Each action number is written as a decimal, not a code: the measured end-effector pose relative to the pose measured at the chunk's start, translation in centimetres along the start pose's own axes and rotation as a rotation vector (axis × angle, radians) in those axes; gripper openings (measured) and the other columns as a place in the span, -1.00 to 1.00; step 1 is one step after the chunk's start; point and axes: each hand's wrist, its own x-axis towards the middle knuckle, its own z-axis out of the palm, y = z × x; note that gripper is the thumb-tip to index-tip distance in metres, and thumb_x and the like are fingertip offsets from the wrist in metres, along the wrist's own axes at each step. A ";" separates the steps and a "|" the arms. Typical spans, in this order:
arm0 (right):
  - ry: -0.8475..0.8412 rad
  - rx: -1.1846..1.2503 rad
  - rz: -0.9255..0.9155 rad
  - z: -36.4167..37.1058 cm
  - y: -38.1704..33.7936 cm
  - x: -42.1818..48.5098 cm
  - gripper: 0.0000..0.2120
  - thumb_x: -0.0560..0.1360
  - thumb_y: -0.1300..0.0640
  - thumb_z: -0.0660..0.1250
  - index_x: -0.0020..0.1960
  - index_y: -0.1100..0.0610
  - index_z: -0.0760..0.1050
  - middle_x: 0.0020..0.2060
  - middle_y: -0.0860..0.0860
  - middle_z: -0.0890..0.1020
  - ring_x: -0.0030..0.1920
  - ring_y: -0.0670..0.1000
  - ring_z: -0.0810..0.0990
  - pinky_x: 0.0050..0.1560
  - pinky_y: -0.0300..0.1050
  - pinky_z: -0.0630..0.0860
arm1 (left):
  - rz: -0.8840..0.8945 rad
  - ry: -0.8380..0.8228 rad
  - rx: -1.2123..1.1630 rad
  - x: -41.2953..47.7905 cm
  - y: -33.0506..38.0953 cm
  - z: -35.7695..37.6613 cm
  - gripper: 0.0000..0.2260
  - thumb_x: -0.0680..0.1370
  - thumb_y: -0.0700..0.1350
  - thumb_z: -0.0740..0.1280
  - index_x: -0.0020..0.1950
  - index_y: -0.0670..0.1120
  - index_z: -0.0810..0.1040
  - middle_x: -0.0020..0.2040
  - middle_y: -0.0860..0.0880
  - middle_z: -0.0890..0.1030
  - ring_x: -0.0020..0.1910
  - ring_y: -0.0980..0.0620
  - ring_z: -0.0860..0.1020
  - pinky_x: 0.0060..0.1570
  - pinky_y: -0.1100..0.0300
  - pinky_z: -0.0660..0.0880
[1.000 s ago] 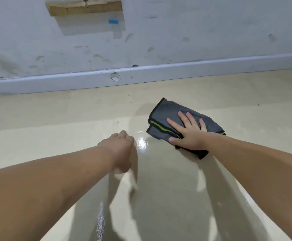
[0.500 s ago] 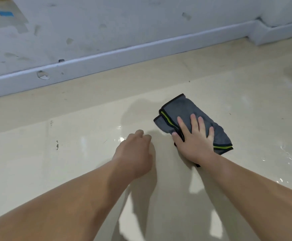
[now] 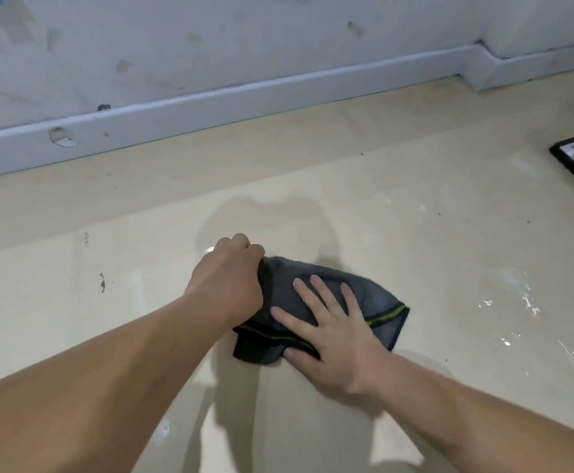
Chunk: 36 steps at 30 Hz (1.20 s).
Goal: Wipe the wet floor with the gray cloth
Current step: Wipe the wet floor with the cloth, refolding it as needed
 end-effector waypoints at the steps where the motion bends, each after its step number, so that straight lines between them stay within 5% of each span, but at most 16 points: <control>1: -0.035 0.002 -0.005 -1.2 0.6 1.5 -0.36 0.52 -0.43 -0.17 0.59 -0.44 -0.14 0.64 -0.05 -0.31 0.59 0.05 -0.47 0.51 0.32 -0.43 | -0.010 0.009 -0.016 -0.1 -0.2 -0.2 -0.62 0.50 -0.20 0.19 0.30 0.00 0.49 0.22 0.01 0.44 0.26 -0.05 0.39 0.10 0.07 0.48; 7: -0.075 0.046 0.140 -6.1 6.1 8.8 -0.36 0.57 -0.44 0.04 0.57 -0.47 -0.15 0.64 -0.14 -0.31 0.60 -0.06 -0.42 0.55 0.23 -0.38 | -0.054 -0.011 0.012 0.0 -0.5 -0.3 -0.74 0.53 -0.16 0.22 0.20 0.00 0.47 0.16 0.00 0.43 0.22 -0.07 0.41 -0.02 0.11 0.40; 15: 0.043 0.223 0.643 -4.5 11.6 2.4 -0.35 0.57 -0.47 -0.10 0.59 -0.42 -0.24 0.64 -0.10 -0.34 0.60 -0.01 -0.43 0.56 0.23 -0.36 | 0.085 -0.150 0.033 2.0 5.1 0.8 -0.58 0.54 -0.18 0.20 0.41 -0.03 0.40 0.37 -0.02 0.36 0.35 -0.08 0.33 0.22 0.05 0.44; 18: 0.097 0.191 0.645 -2.0 9.4 -1.5 -0.37 0.60 -0.42 -0.12 0.58 -0.40 -0.30 0.63 -0.06 -0.38 0.59 0.02 -0.47 0.56 0.23 -0.38 | 0.226 -0.187 0.080 3.0 7.6 2.1 -0.63 0.54 -0.14 0.23 0.36 -0.03 0.41 0.39 -0.02 0.33 0.37 -0.09 0.33 0.30 0.05 0.41; 21: 0.069 0.176 0.584 -0.4 7.2 -4.9 -0.38 0.62 -0.39 -0.09 0.58 -0.40 -0.30 0.60 -0.06 -0.43 0.55 0.01 -0.54 0.54 0.22 -0.45 | 0.300 -0.221 0.087 4.2 10.2 2.7 -0.84 0.52 -0.11 0.26 0.08 -0.03 0.38 0.23 -0.02 0.35 0.31 -0.07 0.35 0.30 0.07 0.38; 24: -0.014 0.235 0.577 -1.0 8.3 -4.7 -0.35 0.59 -0.44 -0.06 0.53 -0.47 -0.36 0.55 -0.12 -0.51 0.51 -0.02 -0.61 0.50 0.22 -0.50 | 0.311 -0.230 0.163 6.3 11.6 2.6 -0.79 0.48 -0.10 0.29 0.05 -0.03 0.30 0.22 -0.06 0.36 0.28 -0.10 0.36 0.25 0.08 0.40; 27: -0.048 0.232 0.576 -3.2 11.5 -1.9 -0.34 0.57 -0.47 -0.07 0.53 -0.47 -0.35 0.56 -0.10 -0.51 0.52 0.01 -0.60 0.50 0.26 -0.48 | 0.290 -0.204 0.260 9.2 12.0 1.9 -0.65 0.39 0.00 0.32 0.12 0.01 0.32 0.29 -0.09 0.31 0.30 -0.12 0.31 0.26 0.02 0.40; 30: -0.087 0.232 0.578 -5.4 14.9 1.5 -0.34 0.57 -0.47 -0.08 0.54 -0.45 -0.36 0.55 -0.09 -0.53 0.52 0.03 -0.60 0.50 0.28 -0.46 | 0.223 -0.244 0.436 12.1 12.0 0.9 -0.09 0.29 0.26 0.48 0.51 -0.01 0.18 0.54 -0.25 0.15 0.52 -0.25 0.16 0.43 -0.12 0.28; 32: -0.094 0.208 0.577 -6.6 16.9 3.8 -0.35 0.57 -0.47 -0.10 0.53 -0.46 -0.37 0.56 -0.08 -0.52 0.52 0.03 -0.59 0.51 0.29 -0.44 | 0.132 -0.285 0.468 13.3 11.8 0.4 0.18 0.20 0.40 0.53 0.59 -0.08 0.04 0.57 -0.29 0.10 0.56 -0.29 0.12 0.45 -0.17 0.28; 36: -0.050 0.212 0.584 -8.7 20.0 8.0 -0.34 0.55 -0.49 -0.10 0.55 -0.46 -0.31 0.60 -0.07 -0.45 0.56 0.04 -0.52 0.52 0.30 -0.42 | 0.060 -0.327 0.328 14.4 11.6 0.7 0.29 0.13 0.39 0.60 0.61 -0.11 0.00 0.59 -0.26 0.06 0.55 -0.25 0.10 0.26 -0.10 0.46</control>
